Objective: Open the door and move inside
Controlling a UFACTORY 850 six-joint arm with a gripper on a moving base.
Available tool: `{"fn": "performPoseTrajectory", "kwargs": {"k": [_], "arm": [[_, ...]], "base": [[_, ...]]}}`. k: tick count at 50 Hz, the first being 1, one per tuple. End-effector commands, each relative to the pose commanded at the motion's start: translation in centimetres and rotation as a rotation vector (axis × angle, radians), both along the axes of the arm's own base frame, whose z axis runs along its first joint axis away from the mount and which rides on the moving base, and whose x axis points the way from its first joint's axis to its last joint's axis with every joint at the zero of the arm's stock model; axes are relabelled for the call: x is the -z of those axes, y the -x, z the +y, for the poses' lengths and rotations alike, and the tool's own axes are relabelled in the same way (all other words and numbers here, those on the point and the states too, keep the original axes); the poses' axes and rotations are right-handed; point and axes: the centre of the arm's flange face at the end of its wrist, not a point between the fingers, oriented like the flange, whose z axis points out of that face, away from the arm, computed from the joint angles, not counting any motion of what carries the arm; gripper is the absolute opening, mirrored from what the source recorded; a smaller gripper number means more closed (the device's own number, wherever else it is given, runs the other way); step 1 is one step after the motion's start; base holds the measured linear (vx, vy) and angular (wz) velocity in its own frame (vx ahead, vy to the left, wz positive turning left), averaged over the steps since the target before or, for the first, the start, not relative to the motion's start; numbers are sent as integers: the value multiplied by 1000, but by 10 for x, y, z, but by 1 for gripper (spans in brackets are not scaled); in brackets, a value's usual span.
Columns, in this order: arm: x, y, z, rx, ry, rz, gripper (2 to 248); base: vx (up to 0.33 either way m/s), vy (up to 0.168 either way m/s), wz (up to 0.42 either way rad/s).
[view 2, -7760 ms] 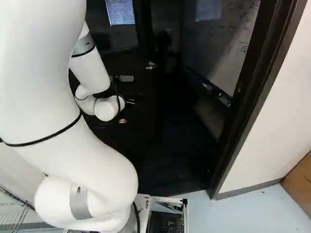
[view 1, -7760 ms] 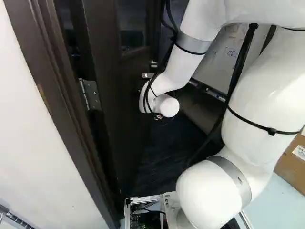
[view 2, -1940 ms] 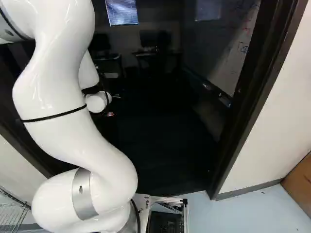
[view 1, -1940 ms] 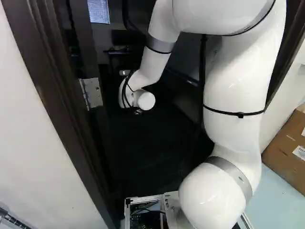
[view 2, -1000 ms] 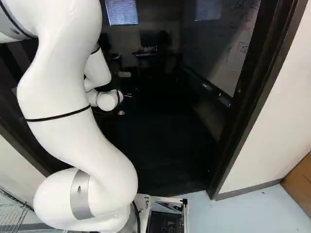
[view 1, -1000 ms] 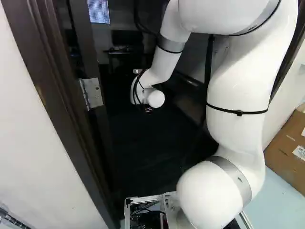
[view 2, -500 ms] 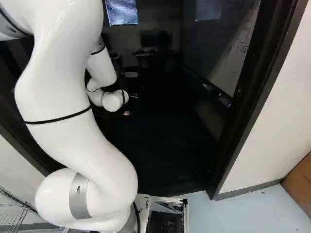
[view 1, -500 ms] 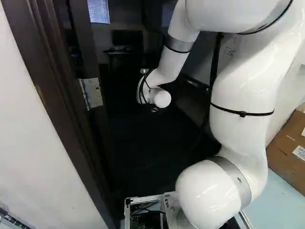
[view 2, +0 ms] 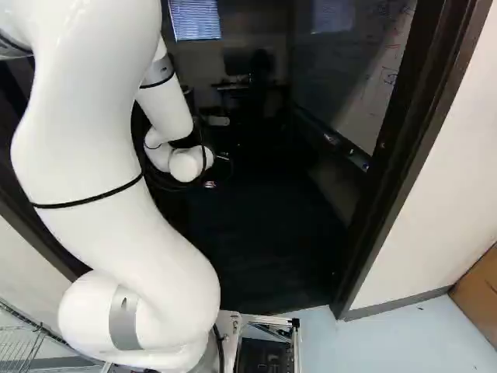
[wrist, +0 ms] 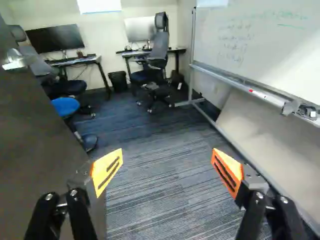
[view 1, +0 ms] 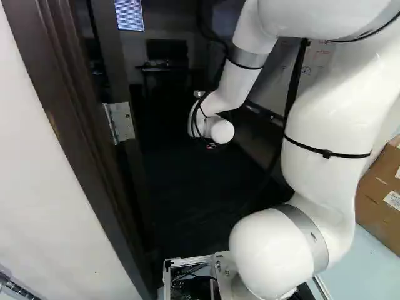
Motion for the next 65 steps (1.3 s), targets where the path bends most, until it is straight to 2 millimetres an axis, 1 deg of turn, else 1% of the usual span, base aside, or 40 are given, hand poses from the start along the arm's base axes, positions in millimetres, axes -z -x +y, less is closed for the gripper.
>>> {"fn": "performPoseTrajectory", "kwargs": {"k": [22,36,48,65], "arm": [[-1,23,-32,66,1,5,247],[-1,44,-48,103,1,8,247],[-1,63,-54,114,1,9,247],[0,66,-55,116,1,9,247]], "base": [[0,0,0],[0,0,0],[0,0,0],[0,0,0]]}}
